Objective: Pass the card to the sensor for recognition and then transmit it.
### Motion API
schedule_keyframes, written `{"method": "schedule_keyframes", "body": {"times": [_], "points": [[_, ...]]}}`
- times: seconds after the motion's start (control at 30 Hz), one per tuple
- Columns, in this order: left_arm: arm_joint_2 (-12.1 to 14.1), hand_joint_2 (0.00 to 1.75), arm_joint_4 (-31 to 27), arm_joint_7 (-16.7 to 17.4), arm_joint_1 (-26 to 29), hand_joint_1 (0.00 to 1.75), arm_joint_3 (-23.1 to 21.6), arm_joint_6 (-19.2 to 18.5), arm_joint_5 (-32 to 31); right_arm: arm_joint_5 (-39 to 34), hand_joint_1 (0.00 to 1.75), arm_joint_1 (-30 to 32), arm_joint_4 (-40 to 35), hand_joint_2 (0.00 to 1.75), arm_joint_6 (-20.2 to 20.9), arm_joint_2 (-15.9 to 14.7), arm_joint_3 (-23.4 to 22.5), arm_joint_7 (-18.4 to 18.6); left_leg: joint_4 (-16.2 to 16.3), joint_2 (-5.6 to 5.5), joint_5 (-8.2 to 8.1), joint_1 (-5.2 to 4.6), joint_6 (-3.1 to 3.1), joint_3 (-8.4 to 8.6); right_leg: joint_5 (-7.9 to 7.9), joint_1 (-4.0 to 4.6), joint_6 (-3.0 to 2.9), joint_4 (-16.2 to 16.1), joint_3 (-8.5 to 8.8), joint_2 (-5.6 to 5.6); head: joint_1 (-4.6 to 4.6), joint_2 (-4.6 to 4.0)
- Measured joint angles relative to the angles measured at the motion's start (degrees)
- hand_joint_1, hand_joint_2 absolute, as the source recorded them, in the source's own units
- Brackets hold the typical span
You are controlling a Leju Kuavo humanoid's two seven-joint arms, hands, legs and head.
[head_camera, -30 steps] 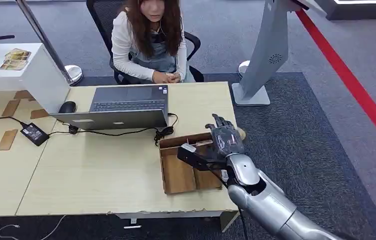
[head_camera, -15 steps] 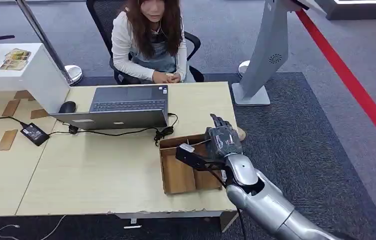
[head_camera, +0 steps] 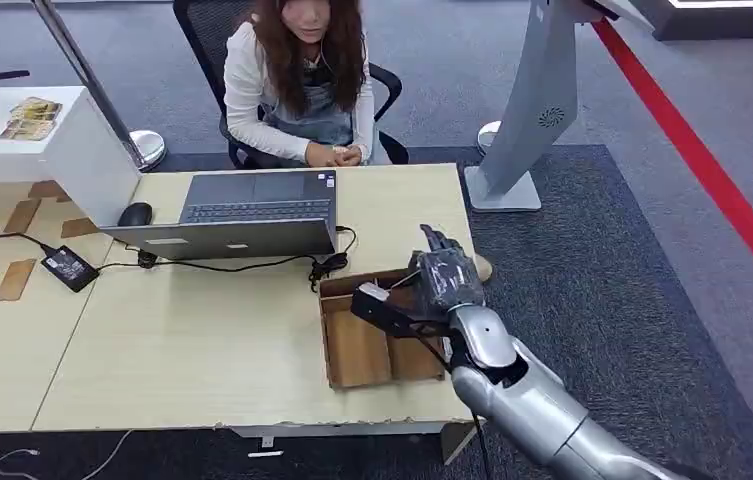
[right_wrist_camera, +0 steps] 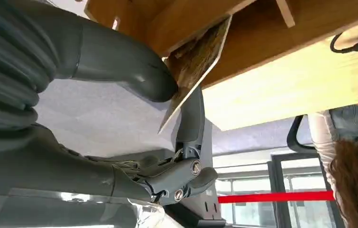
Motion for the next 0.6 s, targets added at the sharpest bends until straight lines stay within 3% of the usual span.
{"method": "schedule_keyframes", "body": {"times": [0.13,0.27,0.43,0.6], "points": [[0.0,0.0,0.0,-0.02,0.0,0.0,0.0,0.0,0.04,-0.61,1.61,-0.28,0.28,1.75,-0.87,0.13,-0.13,-0.33,0.0,0.0,0.0,0.0,0.0,0.01,0.0,0.0,0.0,0.0,0.0,0.0,0.0,0.0],[0.0,0.0,0.0,-0.09,0.01,0.0,0.0,0.04,0.89,-1.48,1.52,-0.33,-2.53,1.75,-0.79,-0.11,-0.46,0.43,0.0,0.0,0.0,-0.01,0.0,0.04,0.0,0.0,0.0,0.0,-0.01,0.0,0.0,0.0],[-0.02,0.0,0.02,0.13,0.11,0.0,0.0,0.37,1.81,-3.5,1.38,-0.65,-14.26,1.75,0.79,-2.47,-2.69,4.2,0.01,0.02,0.0,-0.02,0.0,0.06,0.0,0.0,0.0,0.0,-0.01,0.0,0.0,-0.02],[-0.02,0.0,0.02,0.09,0.14,0.0,0.02,0.79,2.23,-6.08,1.2,-0.66,-24.5,1.75,1.84,-5.35,-5.55,5.64,0.0,0.02,0.0,-0.04,0.0,0.06,0.0,-0.02,0.0,-0.01,0.0,0.0,0.0,0.0]]}}
